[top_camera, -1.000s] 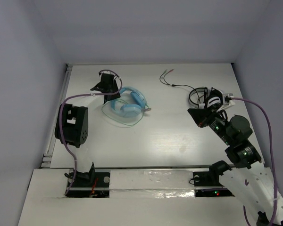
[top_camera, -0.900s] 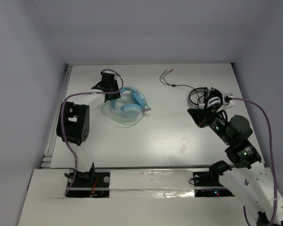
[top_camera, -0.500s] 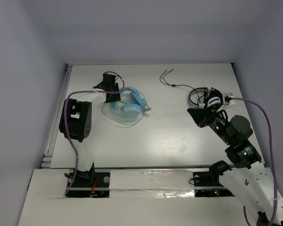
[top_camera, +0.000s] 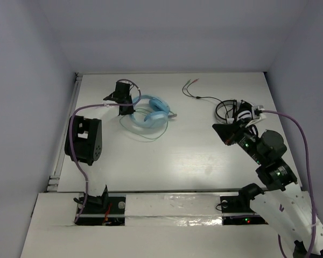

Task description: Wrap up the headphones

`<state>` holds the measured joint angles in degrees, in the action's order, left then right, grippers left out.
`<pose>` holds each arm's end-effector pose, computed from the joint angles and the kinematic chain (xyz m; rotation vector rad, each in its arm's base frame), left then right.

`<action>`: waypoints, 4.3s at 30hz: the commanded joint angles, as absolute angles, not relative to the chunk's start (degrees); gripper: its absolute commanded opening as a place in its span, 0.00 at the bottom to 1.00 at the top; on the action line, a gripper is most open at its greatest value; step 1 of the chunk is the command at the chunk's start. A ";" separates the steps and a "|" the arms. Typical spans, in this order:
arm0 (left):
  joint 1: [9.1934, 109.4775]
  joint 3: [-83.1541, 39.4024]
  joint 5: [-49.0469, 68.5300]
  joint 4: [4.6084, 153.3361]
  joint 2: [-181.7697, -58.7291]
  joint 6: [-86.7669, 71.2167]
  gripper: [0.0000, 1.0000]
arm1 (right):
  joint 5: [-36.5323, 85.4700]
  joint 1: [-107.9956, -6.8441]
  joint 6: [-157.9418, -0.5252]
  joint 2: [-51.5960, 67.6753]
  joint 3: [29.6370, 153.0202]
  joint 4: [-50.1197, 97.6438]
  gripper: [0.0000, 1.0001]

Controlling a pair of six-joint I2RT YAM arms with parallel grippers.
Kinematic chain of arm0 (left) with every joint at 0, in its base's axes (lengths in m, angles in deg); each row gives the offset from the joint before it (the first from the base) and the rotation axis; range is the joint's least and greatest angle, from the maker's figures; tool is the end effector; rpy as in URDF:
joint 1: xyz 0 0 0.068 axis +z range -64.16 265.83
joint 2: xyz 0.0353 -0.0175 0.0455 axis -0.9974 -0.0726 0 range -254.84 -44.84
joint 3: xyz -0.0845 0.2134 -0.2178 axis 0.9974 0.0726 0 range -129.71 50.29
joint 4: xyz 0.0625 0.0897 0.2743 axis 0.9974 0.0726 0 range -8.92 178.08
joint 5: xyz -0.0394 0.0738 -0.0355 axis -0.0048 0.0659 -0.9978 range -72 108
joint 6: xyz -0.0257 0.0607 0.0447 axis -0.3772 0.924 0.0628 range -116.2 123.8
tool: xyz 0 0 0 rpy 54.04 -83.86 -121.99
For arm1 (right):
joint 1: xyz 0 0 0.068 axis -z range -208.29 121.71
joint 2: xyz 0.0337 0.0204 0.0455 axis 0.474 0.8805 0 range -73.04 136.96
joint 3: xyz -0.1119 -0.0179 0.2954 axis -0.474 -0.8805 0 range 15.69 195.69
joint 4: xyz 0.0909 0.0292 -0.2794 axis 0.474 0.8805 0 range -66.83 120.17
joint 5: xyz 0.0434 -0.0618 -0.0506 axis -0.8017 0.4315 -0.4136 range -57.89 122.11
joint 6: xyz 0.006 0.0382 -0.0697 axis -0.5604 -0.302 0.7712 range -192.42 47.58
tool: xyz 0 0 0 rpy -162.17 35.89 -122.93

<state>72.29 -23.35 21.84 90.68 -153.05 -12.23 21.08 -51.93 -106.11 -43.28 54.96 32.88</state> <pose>0.4715 -0.1089 0.1978 -0.0841 2.3448 -0.1773 0.1416 0.0764 0.3719 -0.0135 1.6532 0.9259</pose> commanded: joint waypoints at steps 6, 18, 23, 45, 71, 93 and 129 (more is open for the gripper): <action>71.16 -26.09 21.16 91.45 -133.62 -11.75 0.00 | 16.48 -51.85 -105.73 -40.00 55.60 27.74 0.16; 65.09 -40.83 20.03 98.30 -121.93 -11.40 0.00 | 13.04 -51.85 -105.73 -30.51 57.00 20.27 0.40; 62.38 -51.11 19.24 102.25 -119.91 -12.89 0.00 | 13.13 -51.85 -103.80 -27.69 57.53 19.74 0.00; 60.70 -39.00 16.68 97.68 -117.44 -19.31 0.00 | 9.79 -52.37 -103.71 -23.65 52.35 12.90 0.57; 60.70 -45.41 15.03 99.27 -115.95 -20.01 0.00 | 7.85 -54.04 -100.90 -4.85 53.75 0.32 0.71; 60.70 -55.00 10.88 102.87 -116.12 -20.02 0.00 | 2.13 -58.00 -99.05 2.21 56.31 -6.19 0.51; 60.70 -70.47 9.04 108.15 -122.28 -20.45 0.00 | 5.03 -58.53 -94.83 -4.58 53.40 -1.33 0.70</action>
